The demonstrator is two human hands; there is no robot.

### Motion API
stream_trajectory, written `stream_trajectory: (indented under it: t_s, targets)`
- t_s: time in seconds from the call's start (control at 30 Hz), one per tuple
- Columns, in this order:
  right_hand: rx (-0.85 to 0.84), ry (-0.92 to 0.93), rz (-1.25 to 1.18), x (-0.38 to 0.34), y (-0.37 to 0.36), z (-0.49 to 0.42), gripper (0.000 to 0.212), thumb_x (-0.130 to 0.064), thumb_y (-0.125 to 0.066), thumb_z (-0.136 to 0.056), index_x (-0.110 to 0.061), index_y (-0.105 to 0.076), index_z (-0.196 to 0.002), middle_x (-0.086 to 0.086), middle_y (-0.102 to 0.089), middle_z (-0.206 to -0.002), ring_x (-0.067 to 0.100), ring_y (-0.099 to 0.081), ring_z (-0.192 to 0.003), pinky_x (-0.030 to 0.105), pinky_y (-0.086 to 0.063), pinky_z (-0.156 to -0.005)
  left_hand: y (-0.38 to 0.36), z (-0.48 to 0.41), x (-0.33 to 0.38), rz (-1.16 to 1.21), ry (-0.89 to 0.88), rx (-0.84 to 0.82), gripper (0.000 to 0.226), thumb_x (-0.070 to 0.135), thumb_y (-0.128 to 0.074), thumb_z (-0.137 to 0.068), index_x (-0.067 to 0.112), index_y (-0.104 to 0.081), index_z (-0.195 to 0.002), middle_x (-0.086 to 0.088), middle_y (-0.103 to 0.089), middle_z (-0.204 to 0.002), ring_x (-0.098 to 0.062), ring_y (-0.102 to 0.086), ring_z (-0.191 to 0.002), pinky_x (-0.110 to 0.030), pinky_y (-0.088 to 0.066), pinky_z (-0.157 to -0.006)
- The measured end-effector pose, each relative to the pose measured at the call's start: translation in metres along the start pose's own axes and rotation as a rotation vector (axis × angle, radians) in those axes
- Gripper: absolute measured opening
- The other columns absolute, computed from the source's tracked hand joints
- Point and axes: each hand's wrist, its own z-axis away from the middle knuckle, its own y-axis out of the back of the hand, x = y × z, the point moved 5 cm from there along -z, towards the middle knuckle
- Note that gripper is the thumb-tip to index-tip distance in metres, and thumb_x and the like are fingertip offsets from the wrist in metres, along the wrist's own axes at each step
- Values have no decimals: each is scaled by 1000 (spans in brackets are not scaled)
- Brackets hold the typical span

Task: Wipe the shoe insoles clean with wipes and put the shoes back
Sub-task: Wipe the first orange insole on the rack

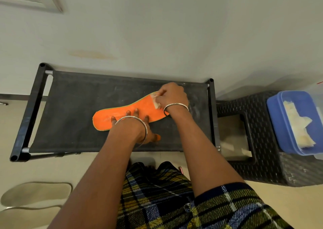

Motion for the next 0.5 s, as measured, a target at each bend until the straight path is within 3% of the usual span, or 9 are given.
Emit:
stream_trajectory:
  t_s: [0.1,0.17,0.27,0.37,0.5]
  targets:
    - [145,-133,-50,15,14,-2,8,-31,-71,-86,-24,-75,-90,7,-71,-106,32,-67,-98,32,-51,-76,1,3,-1,-2,2,-3,94,76,-37,-86,33,13,-152,-5,27,-158,-35,19,-146,-64,-5,-115]
    - [151,-110,-24,10,12,-1,11,-25,-68,-88,-21,-75,-95,8,-71,-107,33,-66,-99,32,-49,-76,1,4,0,-6,4,-2,93,75,-37,-86,33,13,-153,-6,27,-158,-36,18,-146,-64,-5,-115]
    - [26,29,-3,-7,-2,2,11,-23,-71,-86,-21,-77,-94,4,-74,-101,27,-68,-96,32,-52,-79,1,4,2,-6,6,-6,93,75,-36,-87,32,15,-152,-7,28,-157,-36,20,-146,-62,-4,-116]
    - [-76,104,43,-19,-11,7,8,-23,-73,-84,-21,-77,-91,0,-75,-97,22,-68,-93,26,-49,-72,1,4,2,17,11,-10,93,74,-36,-87,32,16,-152,-7,30,-157,-35,21,-145,-62,-4,-116]
    - [53,-77,14,3,8,-1,12,-27,-72,-85,-25,-77,-96,5,-72,-109,30,-67,-101,34,-53,-80,2,3,0,8,-6,-10,93,75,-36,-87,33,14,-152,-5,28,-158,-36,19,-146,-63,-4,-115]
